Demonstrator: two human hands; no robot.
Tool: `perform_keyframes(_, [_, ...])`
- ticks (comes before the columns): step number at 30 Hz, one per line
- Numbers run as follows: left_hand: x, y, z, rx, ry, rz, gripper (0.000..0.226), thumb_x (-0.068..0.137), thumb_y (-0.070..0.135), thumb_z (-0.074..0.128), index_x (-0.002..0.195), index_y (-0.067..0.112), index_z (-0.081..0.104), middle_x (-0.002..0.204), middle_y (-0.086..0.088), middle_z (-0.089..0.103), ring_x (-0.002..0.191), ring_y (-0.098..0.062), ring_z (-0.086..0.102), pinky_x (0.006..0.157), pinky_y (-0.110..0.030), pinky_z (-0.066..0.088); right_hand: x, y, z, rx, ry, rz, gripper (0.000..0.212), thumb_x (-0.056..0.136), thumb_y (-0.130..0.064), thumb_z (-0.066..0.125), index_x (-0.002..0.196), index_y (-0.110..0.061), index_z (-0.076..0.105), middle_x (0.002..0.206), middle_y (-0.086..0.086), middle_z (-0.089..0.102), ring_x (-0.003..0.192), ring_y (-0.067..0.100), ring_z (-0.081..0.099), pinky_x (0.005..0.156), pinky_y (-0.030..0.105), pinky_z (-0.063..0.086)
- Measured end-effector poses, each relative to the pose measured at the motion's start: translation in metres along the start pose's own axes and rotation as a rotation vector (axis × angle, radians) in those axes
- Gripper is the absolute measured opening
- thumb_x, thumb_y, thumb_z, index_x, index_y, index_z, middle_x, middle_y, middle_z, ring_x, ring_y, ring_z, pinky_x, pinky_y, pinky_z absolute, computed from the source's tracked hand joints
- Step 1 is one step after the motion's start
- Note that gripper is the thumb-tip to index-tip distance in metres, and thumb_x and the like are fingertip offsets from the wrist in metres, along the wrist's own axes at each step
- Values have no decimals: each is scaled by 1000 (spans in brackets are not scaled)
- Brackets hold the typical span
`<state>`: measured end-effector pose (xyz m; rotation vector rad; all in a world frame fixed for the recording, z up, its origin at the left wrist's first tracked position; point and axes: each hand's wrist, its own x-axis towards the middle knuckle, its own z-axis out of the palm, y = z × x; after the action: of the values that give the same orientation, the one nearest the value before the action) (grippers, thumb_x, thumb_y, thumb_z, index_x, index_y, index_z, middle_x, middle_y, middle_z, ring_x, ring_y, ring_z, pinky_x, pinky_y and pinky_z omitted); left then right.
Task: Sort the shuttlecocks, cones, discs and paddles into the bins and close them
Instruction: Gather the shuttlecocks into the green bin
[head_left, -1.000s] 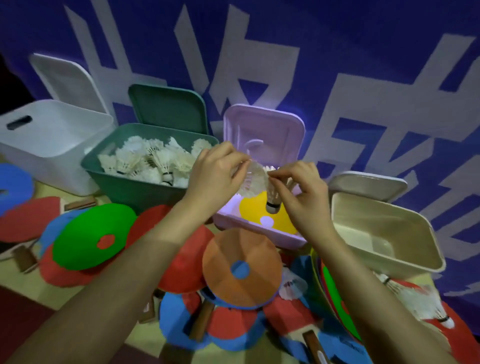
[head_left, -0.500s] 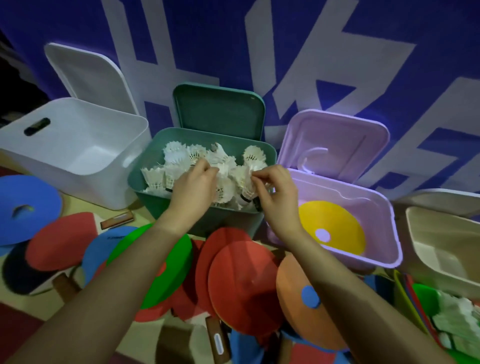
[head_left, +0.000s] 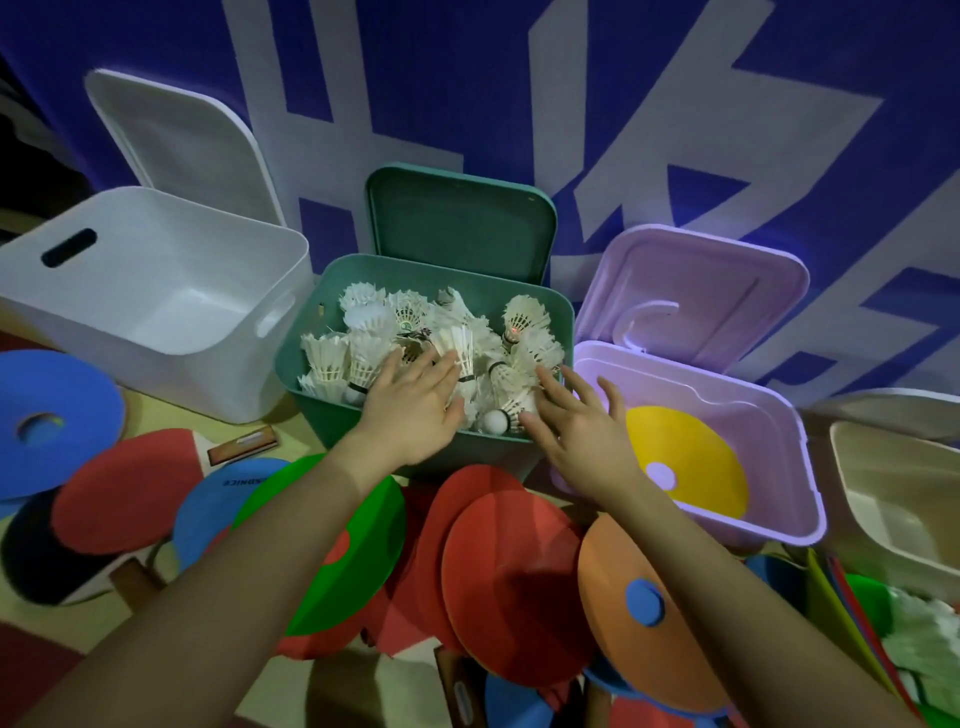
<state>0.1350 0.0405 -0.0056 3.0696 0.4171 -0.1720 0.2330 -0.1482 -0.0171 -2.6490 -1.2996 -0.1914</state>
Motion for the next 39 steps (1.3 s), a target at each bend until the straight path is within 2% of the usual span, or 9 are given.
perform_keyframes(2, [2,0,-1,10,-2,2,54,99,41,15,149,22,12,157,8,2,144,-11,-2,115,-44,-9,0,4,-4,32,-112,23,79,84,-62,3,125,-20,57,152,-11,29,142,14,20,110,46,2])
perform_keyframes(4, [4,0,-4,24,5,15,54,99,42,16,149,21,15,158,6,4,144,-14,-1,115,-45,-9,1,5,-7,47,-136,25,84,81,-63,0,130,-19,51,155,-7,24,142,14,18,111,44,1])
perform_keyframes(7, [4,4,-15,-2,116,30,51,99,41,25,145,19,30,155,1,21,142,-18,13,113,-41,-1,2,8,-18,147,36,89,64,89,-53,23,121,-12,60,142,8,46,127,28,45,104,44,27])
perform_keyframes(10, [7,21,-36,-99,297,68,49,96,40,30,138,17,43,146,-1,39,134,-20,30,107,-35,8,-2,19,-41,285,157,118,45,91,-36,42,121,-8,61,129,14,56,113,35,54,93,45,44])
perform_keyframes(16, [19,88,-82,-173,521,226,50,84,38,31,109,10,65,109,-8,65,100,-29,58,84,-35,26,-28,54,-91,319,297,103,30,92,-26,49,113,-12,65,109,6,63,98,29,59,76,39,49])
perform_keyframes(21, [18,168,-95,-174,515,327,44,82,35,34,96,8,67,92,-9,67,84,-31,62,72,-38,45,-78,112,-113,283,386,137,33,91,-32,47,107,-13,69,101,5,66,93,28,61,75,36,49])
perform_keyframes(30, [14,349,-73,-130,501,421,39,81,32,37,92,10,67,88,-8,67,78,-30,62,70,-34,31,-205,248,-136,273,356,163,36,89,-34,44,101,-11,69,94,6,66,87,28,60,73,35,44])
perform_keyframes(36, [0,448,-49,-174,448,425,40,81,34,37,93,12,68,90,-6,67,82,-28,63,73,-36,41,-273,316,-146,297,287,175,28,90,-29,50,102,-12,69,94,3,67,88,24,61,72,41,51])
perform_keyframes(39, [-6,479,-32,-203,402,432,42,81,36,37,96,12,68,91,-6,67,84,-28,63,77,-34,31,-303,340,-137,286,196,189,30,88,-33,52,103,-14,69,95,1,67,91,24,62,76,39,48])
